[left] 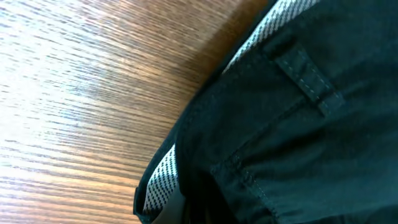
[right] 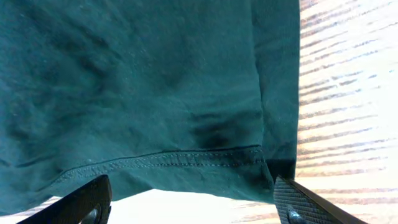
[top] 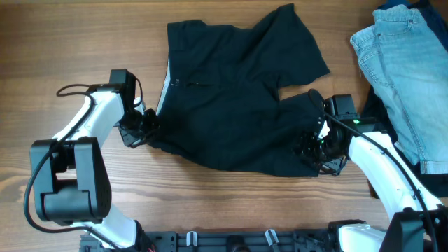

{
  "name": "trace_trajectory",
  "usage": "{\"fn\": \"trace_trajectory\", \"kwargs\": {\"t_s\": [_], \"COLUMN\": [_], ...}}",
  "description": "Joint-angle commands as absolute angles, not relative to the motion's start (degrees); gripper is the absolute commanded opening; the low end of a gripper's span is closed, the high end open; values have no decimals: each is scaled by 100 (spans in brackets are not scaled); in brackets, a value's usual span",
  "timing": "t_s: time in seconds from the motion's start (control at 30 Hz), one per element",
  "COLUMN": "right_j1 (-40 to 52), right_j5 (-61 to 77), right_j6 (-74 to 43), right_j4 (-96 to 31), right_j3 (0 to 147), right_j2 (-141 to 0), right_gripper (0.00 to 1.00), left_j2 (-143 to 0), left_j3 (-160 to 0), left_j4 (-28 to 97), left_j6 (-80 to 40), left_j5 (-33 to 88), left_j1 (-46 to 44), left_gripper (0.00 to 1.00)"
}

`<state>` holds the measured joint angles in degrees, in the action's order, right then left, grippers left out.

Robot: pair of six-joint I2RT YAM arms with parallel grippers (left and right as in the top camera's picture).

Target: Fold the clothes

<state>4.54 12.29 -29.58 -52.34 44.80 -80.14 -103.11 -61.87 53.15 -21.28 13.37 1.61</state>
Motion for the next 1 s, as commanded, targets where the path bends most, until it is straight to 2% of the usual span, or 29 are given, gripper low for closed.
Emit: {"fn": "trace_trajectory", "kwargs": {"t_s": [0.0, 0.07, 0.33, 0.4, 0.47, 0.9, 0.93, 0.97], "right_j1": [478, 478, 478, 482, 506, 652, 652, 652], "right_j5": [928, 692, 565, 600, 602, 478, 462, 464], "right_j6": [-2956, -2956, -2845, -2842, -2825, -2862, -2867, -2867], "right_j4": [-5258, -5225, -4904, -4847, -4753, -3704, -3691, -3669], "right_j3": [4449, 4449, 4449, 4449, 4449, 3977, 3977, 3977], "right_j2": [-7972, -8034, -8689, -8796, -8875, -8997, -9024, -9070], "right_gripper": [72, 64, 61, 54, 51, 43, 40, 23], "left_j2": [-10195, -10195, -10195, -10195, -10195, -10195, -10195, -10195], "left_j3": [-6139, -6139, -6139, -6139, -6139, -6139, -6139, -6139], "left_j4": [5100, 4930, 4777, 4735, 4707, 4689, 4689, 4689], "left_j6": [-2491, -2491, -2440, -2443, -2445, -2445, -2445, -2445], "left_j5": [1188, 1190, 1194, 1197, 1221, 1264, 1264, 1264], "left_j1": [178, 231, 657, 655, 655, 650, 650, 650], "left_gripper": [4, 4, 4, 4, 4, 4, 4, 4]}}
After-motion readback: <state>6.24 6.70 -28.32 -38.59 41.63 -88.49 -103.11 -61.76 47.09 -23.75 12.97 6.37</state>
